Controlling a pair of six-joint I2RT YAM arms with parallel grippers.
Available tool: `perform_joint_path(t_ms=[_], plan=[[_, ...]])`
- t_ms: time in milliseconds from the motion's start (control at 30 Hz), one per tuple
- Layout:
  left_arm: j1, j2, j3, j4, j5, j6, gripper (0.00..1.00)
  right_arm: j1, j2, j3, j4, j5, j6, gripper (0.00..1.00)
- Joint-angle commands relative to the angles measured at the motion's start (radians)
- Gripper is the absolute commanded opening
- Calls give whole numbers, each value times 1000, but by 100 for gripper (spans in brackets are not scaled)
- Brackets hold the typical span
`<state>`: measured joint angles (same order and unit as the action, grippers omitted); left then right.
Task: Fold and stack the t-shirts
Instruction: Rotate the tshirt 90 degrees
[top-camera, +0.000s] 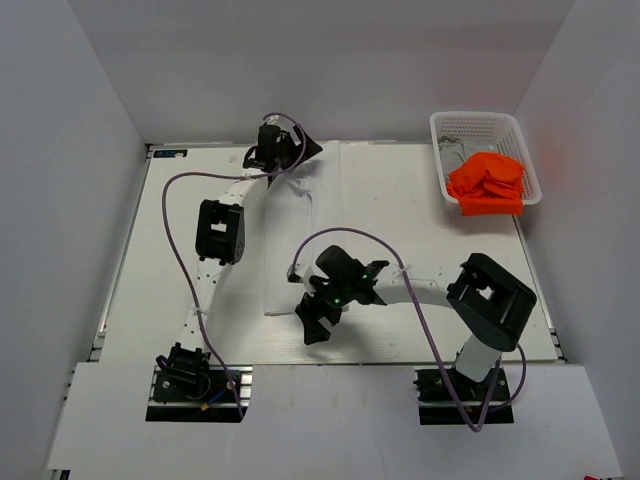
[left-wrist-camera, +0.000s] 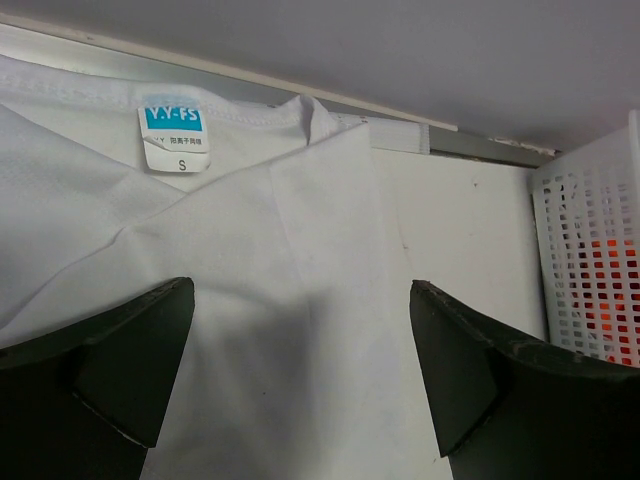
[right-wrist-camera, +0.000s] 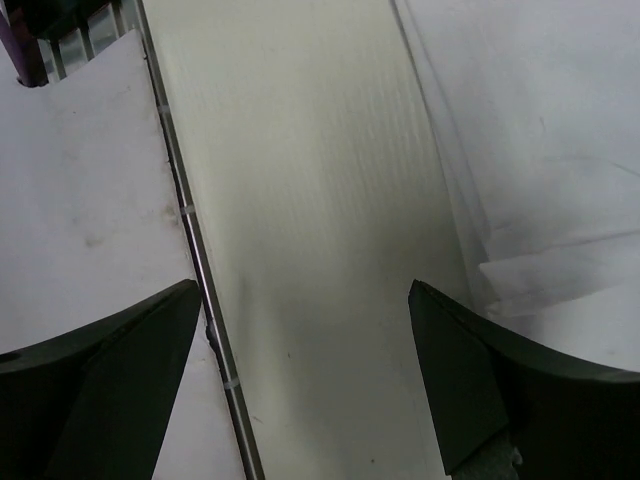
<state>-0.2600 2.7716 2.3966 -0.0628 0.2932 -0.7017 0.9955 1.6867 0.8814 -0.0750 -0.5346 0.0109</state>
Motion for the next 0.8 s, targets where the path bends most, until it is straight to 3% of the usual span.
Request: perform_joint_path(t_ms=[0, 300, 433, 533, 600, 700, 733, 767], plan=[[-2, 31, -50, -120, -5, -13, 100, 26, -60, 24, -3, 60, -45, 90], [-2, -168, -8, -129, -51, -4, 100, 26, -316, -77, 123, 160, -19, 90], [-2, -313, 9, -166, -51, 37, 100, 20, -427, -157, 220, 309, 107, 90], [-2, -427, -68, -239, -75, 105, 100, 12, -487, -228, 286, 421, 208, 90], [-2, -548, -149, -380, -66, 175, 100, -1, -505, -264, 297, 530, 271, 90], [-2, -763, -399, -491, -132, 220, 100, -20, -538, -309, 290, 662, 356, 90], [-2, -827, -603, -491, -143, 220, 100, -24, -544, -314, 281, 686, 385, 90], [-11, -895, -713, -467, -143, 208, 100, -37, -547, -332, 274, 706, 420, 90]])
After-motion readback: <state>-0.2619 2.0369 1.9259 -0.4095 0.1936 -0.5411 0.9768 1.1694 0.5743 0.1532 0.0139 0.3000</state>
